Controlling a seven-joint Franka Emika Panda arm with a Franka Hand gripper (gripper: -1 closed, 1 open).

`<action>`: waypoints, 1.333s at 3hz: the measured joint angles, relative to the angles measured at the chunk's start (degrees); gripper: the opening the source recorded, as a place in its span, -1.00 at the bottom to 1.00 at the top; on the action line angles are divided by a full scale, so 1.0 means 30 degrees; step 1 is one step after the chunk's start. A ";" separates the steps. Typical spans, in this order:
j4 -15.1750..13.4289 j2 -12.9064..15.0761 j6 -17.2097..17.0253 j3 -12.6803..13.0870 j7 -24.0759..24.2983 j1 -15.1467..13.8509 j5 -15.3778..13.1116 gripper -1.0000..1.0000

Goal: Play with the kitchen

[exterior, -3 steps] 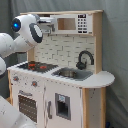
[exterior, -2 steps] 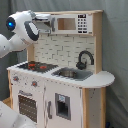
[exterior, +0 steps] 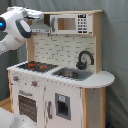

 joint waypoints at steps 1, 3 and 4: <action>0.0265 -0.0983 -0.0039 0.0572 0.1764 -0.0668 -0.0001 1.00; 0.0807 -0.2948 -0.0073 0.1809 0.5308 -0.2661 -0.0001 1.00; 0.1056 -0.3741 -0.0199 0.2283 0.6781 -0.3524 -0.0001 1.00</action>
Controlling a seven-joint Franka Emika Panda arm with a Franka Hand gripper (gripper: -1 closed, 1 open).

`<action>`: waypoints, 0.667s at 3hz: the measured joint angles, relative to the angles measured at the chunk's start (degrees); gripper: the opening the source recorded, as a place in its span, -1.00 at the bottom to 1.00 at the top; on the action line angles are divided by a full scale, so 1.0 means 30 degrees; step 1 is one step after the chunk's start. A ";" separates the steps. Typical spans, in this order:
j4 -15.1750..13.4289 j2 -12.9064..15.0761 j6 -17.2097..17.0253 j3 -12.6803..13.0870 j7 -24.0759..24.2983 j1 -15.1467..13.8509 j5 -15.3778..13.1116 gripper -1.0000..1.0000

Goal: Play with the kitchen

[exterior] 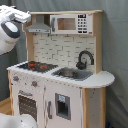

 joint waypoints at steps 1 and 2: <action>0.0270 -0.0844 -0.0369 0.0479 0.1653 -0.0916 0.0000 1.00; 0.0513 -0.1720 -0.0915 0.0917 0.3375 -0.1848 0.0000 1.00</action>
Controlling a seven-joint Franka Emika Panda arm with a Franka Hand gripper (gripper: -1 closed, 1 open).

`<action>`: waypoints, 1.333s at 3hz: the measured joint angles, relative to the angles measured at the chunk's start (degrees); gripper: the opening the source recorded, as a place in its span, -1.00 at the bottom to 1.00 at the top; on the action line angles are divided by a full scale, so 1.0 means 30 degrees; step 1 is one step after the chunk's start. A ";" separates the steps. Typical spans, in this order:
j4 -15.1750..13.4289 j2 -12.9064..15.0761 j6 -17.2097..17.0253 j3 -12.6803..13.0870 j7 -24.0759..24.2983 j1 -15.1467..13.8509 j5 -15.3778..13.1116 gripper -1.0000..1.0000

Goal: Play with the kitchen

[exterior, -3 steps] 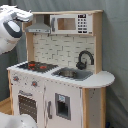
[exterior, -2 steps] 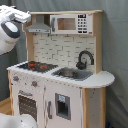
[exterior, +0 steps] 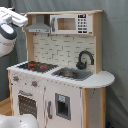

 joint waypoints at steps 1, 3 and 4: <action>0.0252 -0.0931 -0.0659 0.0371 0.1781 -0.0938 -0.0001 1.00; 0.0972 -0.2760 -0.2111 0.0783 0.5214 -0.2681 0.0002 1.00; 0.1462 -0.3602 -0.3011 0.0817 0.6816 -0.3440 0.0004 1.00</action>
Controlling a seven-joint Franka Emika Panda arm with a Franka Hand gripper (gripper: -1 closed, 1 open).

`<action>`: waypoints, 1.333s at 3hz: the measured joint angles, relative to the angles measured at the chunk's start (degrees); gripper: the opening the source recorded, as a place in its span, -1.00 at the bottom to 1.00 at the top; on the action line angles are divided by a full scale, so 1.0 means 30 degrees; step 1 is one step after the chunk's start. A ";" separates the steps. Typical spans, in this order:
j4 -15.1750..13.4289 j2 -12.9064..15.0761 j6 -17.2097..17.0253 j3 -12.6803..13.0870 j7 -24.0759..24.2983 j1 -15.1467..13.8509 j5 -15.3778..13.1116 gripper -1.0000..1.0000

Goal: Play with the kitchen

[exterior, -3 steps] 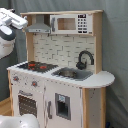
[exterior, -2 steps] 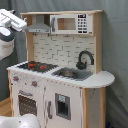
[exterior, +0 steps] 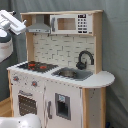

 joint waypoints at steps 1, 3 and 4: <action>0.0560 -0.0698 -0.1003 -0.0017 0.1420 -0.0662 0.0010 1.00; 0.2355 -0.1702 -0.4089 -0.0058 0.4778 -0.2130 0.0031 1.00; 0.3227 -0.1705 -0.5336 -0.0027 0.5933 -0.2726 0.0031 1.00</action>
